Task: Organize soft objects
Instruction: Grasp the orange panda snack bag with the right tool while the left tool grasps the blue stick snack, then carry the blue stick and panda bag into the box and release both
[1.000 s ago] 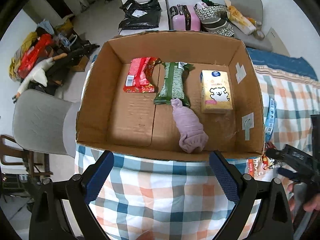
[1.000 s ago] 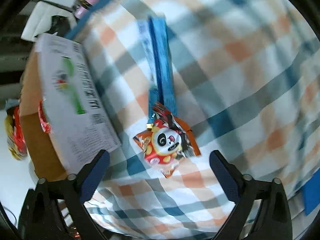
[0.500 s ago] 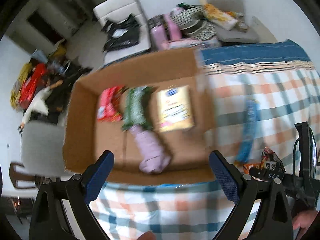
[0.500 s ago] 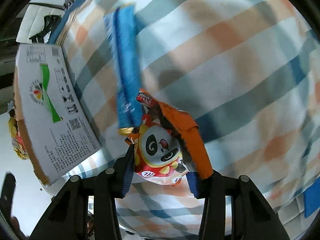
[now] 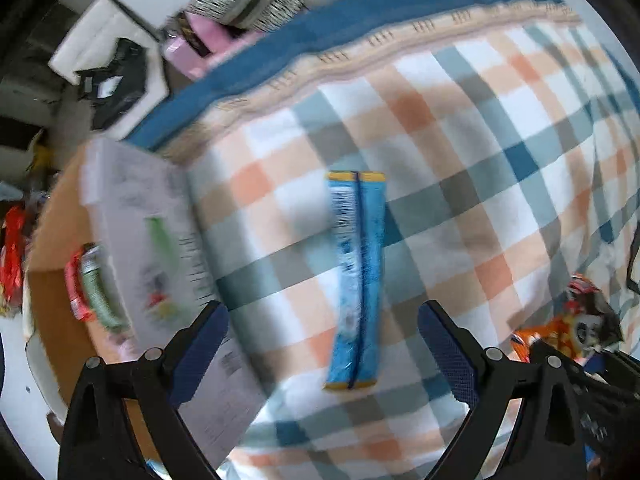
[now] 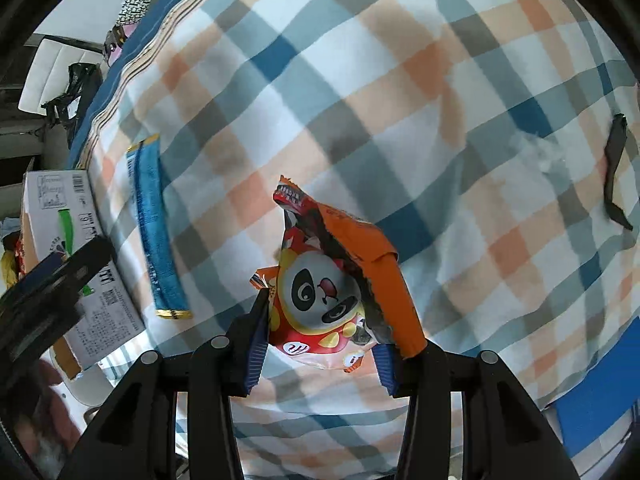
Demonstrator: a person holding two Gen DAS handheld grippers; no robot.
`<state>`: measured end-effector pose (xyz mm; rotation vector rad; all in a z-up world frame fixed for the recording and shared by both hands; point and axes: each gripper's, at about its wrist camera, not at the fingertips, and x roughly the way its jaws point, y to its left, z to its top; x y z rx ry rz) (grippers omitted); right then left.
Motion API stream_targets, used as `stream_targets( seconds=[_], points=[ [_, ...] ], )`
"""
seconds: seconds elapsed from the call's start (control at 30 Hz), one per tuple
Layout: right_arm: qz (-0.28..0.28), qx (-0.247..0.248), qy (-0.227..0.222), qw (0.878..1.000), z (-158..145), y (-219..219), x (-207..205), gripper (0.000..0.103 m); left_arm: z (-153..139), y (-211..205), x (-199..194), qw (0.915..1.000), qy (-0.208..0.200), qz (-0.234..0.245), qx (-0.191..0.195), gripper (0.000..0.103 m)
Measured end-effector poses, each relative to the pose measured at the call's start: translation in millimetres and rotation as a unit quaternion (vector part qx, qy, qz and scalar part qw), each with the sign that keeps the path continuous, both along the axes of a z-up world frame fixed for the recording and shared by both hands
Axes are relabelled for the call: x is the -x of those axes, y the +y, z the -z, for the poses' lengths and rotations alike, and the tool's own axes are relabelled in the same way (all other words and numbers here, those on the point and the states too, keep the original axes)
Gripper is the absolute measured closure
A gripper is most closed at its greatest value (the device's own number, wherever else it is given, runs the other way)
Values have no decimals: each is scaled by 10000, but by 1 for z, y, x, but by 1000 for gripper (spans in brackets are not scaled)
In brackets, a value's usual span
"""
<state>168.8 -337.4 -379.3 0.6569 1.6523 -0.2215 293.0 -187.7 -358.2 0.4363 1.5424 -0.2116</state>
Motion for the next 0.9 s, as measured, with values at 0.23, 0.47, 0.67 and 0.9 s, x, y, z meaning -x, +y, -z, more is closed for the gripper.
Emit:
stream_targets(
  seconds=[0.23,0.47,0.67,0.9],
  points=[
    [-109,31,84,9999,7,-9,-10,55,58,-11,-5,9972,740,-63,-87,40],
    [-326,142,139,9993,10,-19,-27,55,66,-9,3,9964,817,-111,189,68],
    [-471,177,148,9986,8,-15,-32,55,61,-13,13,9976,673,-66,155,89],
    [-558,200,23,9982,-7,-14,-32,55,39,-1,26,9980,499,-197,330,91]
  ],
)
